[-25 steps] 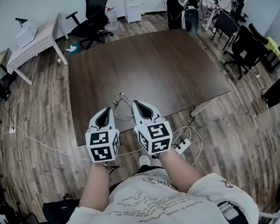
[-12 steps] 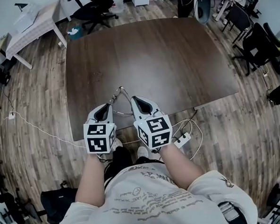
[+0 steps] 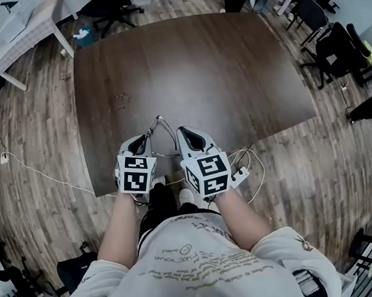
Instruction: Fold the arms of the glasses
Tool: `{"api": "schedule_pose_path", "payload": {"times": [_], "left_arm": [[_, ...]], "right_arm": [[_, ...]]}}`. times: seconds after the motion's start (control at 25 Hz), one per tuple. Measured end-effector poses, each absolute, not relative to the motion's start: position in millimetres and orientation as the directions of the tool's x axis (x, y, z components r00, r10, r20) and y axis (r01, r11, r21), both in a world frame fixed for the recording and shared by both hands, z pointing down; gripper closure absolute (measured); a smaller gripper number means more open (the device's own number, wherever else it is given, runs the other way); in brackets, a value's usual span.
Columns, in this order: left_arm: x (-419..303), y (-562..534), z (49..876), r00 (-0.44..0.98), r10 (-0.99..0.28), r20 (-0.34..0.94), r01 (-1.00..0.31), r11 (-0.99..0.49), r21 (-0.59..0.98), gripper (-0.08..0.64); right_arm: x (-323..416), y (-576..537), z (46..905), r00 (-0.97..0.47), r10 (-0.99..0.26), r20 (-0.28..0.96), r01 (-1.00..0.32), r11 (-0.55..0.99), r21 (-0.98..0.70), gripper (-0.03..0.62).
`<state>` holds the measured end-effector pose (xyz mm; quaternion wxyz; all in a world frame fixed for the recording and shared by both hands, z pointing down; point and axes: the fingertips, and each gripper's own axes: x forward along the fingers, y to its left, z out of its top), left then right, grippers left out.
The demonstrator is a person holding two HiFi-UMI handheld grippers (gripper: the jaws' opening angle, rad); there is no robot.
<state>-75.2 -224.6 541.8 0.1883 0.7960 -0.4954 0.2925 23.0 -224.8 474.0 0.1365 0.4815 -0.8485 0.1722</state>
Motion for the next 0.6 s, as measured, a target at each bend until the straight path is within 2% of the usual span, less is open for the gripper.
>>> {"api": "schedule_pose_path", "payload": {"times": [0.2, 0.32, 0.6], "left_arm": [[-77.3, -252.8, 574.4, 0.369, -0.619, 0.693, -0.881, -0.47, 0.05, 0.534], [-72.6, -263.9, 594.3, 0.394, -0.567, 0.724, -0.861, -0.502, 0.076, 0.471], [-70.6, -274.7, 644.7, 0.388, -0.44, 0.81, -0.82, -0.565, 0.085, 0.46]], "right_arm": [[18.0, -246.0, 495.5, -0.464, -0.764, 0.449, -0.883, 0.44, -0.164, 0.578], [17.4, -256.8, 505.4, -0.447, -0.759, 0.473, -0.891, 0.425, -0.16, 0.578], [19.0, -264.4, 528.2, -0.41, -0.74, 0.533, -0.909, 0.381, -0.171, 0.578]]}}
